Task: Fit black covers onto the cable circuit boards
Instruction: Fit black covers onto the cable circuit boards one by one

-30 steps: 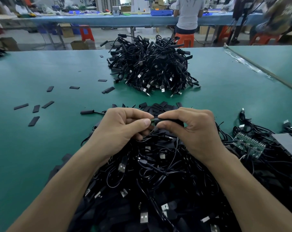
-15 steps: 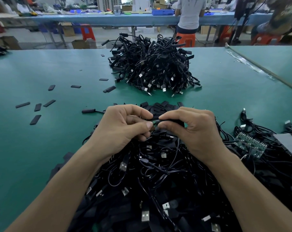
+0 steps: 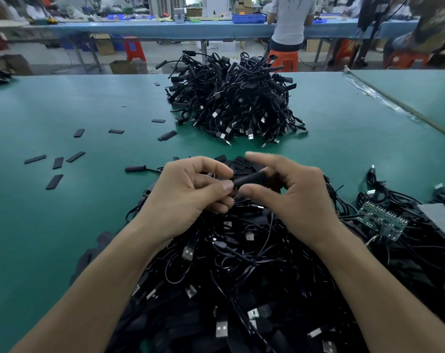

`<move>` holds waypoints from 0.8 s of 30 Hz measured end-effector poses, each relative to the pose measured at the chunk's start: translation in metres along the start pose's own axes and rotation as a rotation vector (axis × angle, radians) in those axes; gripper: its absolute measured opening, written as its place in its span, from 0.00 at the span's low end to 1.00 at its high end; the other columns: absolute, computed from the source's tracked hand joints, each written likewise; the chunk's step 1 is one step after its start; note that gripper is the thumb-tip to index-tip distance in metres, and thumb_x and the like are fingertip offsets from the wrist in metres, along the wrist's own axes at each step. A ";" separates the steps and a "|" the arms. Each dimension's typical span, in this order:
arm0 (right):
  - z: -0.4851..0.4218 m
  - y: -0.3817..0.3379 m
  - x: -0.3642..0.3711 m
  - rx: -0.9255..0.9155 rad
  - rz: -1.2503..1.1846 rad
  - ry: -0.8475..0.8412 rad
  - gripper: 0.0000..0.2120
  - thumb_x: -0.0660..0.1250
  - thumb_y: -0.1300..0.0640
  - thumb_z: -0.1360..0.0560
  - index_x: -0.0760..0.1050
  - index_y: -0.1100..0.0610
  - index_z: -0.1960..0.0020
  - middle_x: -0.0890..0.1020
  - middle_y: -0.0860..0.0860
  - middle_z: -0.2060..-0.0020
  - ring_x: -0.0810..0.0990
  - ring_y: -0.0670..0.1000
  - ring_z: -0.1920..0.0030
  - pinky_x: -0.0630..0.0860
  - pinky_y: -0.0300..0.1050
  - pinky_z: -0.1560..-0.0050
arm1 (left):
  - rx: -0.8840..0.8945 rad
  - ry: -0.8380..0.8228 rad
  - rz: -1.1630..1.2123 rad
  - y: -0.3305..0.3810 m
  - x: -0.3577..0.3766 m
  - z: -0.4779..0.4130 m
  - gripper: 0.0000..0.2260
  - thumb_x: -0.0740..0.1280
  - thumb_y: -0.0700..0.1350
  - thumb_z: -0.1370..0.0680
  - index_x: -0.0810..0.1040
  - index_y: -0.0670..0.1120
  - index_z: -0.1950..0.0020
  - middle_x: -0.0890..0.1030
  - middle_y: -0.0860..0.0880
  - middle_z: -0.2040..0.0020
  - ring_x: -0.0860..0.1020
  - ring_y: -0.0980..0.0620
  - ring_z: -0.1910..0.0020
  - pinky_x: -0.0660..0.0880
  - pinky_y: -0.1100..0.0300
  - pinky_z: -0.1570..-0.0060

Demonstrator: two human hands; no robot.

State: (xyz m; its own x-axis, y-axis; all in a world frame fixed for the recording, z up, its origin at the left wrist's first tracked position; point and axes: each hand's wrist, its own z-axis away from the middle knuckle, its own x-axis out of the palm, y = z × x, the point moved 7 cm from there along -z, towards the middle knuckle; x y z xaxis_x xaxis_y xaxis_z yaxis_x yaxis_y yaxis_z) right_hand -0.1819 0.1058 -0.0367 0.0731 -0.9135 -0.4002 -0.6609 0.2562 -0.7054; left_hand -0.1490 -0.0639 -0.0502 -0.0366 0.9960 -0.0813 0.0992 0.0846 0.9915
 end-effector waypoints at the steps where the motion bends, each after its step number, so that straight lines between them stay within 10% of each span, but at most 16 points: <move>1: 0.000 0.005 -0.003 0.059 -0.058 0.047 0.17 0.79 0.54 0.32 0.81 0.43 0.45 0.84 0.44 0.63 0.82 0.44 0.62 0.78 0.37 0.58 | 0.004 0.010 0.010 0.000 0.000 0.000 0.05 0.72 0.34 0.25 0.80 0.43 0.52 0.85 0.42 0.64 0.84 0.51 0.67 0.79 0.64 0.66; 18: 0.000 0.011 -0.002 0.214 -0.395 0.099 0.08 0.76 0.65 0.29 0.84 0.53 0.54 0.86 0.50 0.65 0.85 0.47 0.66 0.78 0.35 0.62 | 0.064 0.089 -0.006 -0.001 -0.001 0.001 0.06 0.72 0.35 0.24 0.79 0.45 0.53 0.85 0.43 0.64 0.85 0.48 0.64 0.80 0.63 0.64; 24: -0.006 0.019 -0.013 0.330 -0.693 0.189 0.05 0.74 0.64 0.29 0.84 0.55 0.57 0.85 0.54 0.65 0.83 0.49 0.67 0.76 0.35 0.66 | 0.302 0.147 -0.544 0.014 0.004 0.007 0.10 0.71 0.59 0.28 0.80 0.57 0.50 0.84 0.62 0.53 0.81 0.63 0.50 0.74 0.65 0.49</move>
State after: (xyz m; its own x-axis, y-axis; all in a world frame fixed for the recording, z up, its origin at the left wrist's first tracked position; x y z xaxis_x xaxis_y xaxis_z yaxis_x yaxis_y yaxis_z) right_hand -0.2001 0.1203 -0.0410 0.2389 -0.9300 0.2792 -0.2531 -0.3372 -0.9068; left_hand -0.1407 -0.0586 -0.0376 -0.2943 0.7962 -0.5286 0.3035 0.6023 0.7383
